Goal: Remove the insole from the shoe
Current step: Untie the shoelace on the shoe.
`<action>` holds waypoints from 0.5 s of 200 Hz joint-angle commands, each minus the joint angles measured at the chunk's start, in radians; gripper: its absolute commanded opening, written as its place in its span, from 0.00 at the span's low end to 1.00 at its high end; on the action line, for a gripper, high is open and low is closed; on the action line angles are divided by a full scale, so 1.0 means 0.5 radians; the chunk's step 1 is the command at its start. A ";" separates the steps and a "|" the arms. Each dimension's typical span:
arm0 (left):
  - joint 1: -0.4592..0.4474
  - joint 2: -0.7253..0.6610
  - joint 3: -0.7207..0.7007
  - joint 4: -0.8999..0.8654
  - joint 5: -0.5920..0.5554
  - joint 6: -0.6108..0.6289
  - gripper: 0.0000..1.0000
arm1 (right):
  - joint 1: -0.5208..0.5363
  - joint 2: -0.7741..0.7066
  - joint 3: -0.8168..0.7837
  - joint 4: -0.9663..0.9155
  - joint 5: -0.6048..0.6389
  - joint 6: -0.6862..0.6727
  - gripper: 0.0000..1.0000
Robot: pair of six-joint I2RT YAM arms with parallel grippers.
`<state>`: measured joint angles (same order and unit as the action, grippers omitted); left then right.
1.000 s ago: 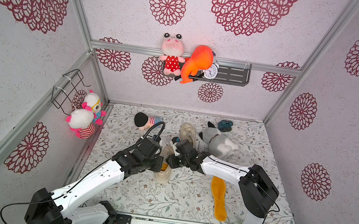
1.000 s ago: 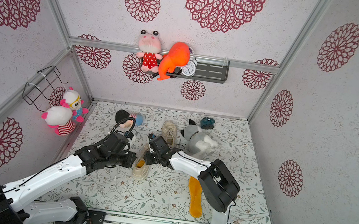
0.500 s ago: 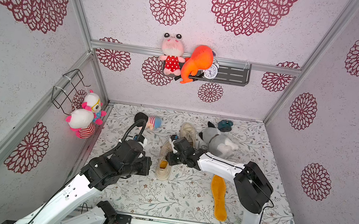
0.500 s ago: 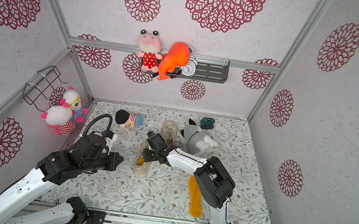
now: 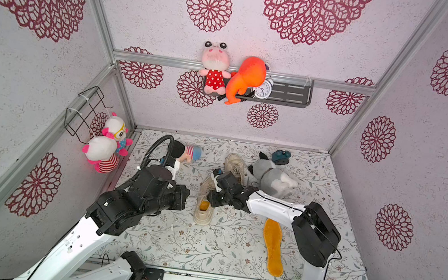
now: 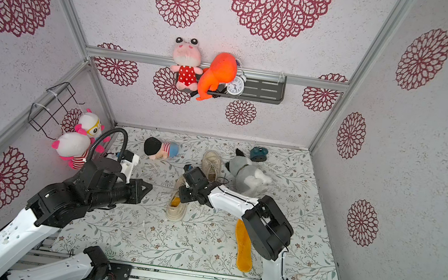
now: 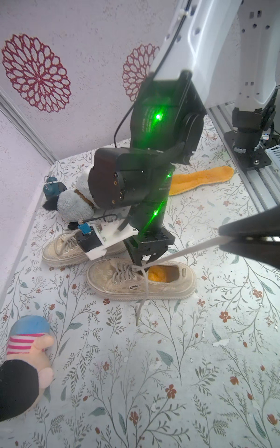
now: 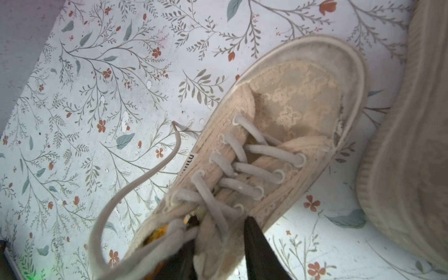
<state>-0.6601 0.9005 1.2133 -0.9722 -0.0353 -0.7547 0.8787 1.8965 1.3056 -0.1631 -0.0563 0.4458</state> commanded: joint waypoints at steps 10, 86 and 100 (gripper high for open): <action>0.025 0.101 0.088 0.114 -0.064 -0.018 0.00 | -0.028 -0.069 0.056 0.007 0.005 -0.041 0.41; 0.441 0.634 0.075 0.506 -0.083 -0.103 0.00 | -0.030 -0.701 -0.380 0.142 0.044 -0.198 0.60; 0.541 0.710 0.021 0.640 -0.029 -0.131 0.00 | -0.039 -0.831 -0.500 0.157 0.123 -0.191 0.60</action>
<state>-0.4576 1.2064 1.2549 -0.7860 -0.0891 -0.7876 0.8688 1.5925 1.1286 -0.1162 -0.0532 0.3851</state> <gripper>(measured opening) 0.058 0.601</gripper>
